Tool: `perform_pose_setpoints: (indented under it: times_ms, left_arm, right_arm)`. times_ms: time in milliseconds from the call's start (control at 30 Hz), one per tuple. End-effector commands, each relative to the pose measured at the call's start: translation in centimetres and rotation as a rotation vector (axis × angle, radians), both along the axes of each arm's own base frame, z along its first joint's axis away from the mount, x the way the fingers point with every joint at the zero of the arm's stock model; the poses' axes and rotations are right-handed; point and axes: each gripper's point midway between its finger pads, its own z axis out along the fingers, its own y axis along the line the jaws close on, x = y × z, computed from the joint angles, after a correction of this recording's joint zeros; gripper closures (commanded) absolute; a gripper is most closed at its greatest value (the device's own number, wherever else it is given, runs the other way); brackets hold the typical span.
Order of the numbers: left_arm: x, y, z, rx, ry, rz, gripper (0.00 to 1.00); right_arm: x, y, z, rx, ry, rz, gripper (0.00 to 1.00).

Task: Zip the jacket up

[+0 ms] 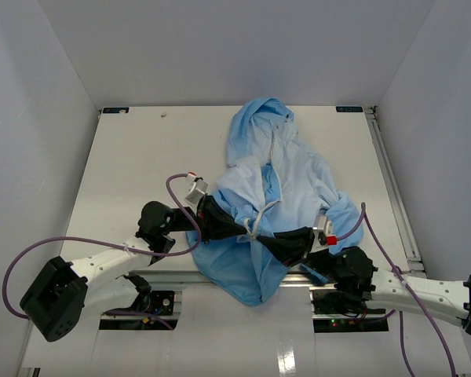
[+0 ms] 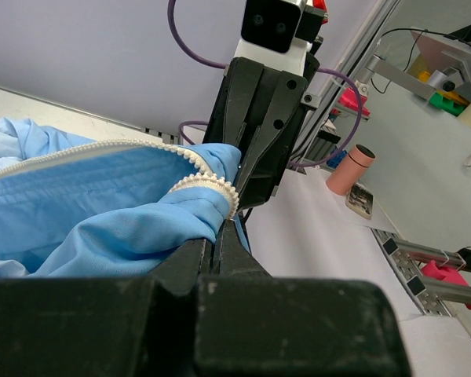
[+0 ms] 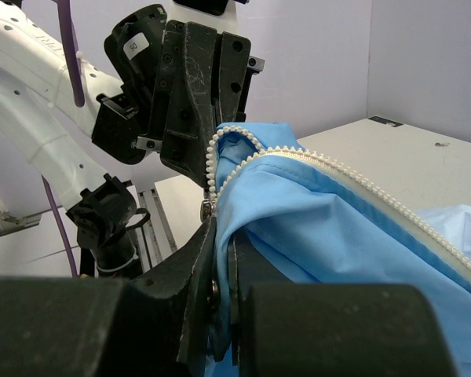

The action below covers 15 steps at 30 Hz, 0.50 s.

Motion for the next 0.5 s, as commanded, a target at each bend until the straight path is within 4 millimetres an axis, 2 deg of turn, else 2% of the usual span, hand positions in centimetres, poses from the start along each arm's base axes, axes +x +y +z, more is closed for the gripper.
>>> perform_pose_setpoints:
  times_ms: [0,467]
  left_arm:
    - [-0.1,0.0,0.8,-0.007,-0.051,-0.009,1.0]
    - [0.6,-0.2,-0.3,0.06,-0.044,0.027,1.0]
  right_arm:
    - [0.1,-1.0,5.4,0.144,-0.054,-0.025,0.92]
    - [0.4,-1.2,5.8,0.144,-0.063,-0.05,0.92]
